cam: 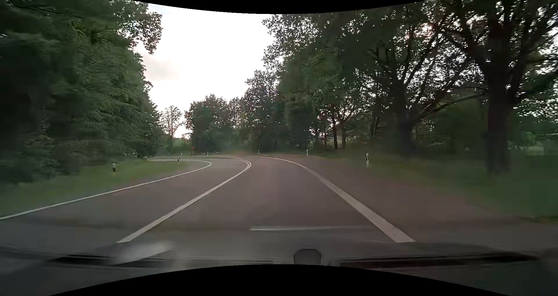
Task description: Follow the waypoints while adhering to traffic rules and regulations
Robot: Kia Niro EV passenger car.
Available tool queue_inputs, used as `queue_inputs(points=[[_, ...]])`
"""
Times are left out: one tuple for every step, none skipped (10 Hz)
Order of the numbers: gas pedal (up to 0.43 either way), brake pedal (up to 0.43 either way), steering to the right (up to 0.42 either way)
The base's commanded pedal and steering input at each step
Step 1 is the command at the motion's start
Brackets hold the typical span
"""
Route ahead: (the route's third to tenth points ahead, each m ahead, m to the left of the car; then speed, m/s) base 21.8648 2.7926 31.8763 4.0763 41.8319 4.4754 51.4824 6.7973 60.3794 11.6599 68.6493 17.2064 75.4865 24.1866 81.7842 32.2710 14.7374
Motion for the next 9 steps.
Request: queue_inputs(points=[[0.138,0.000,-0.012],[0.130,0.000,-0.015],[0.130,0.000,-0.017],[0.130,0.000,-0.019],[0.130,0.000,-0.020],[0.130,0.000,-0.022],[0.130,0.000,-0.024],[0.130,0.000,-0.026],[0.138,0.000,-0.028]])
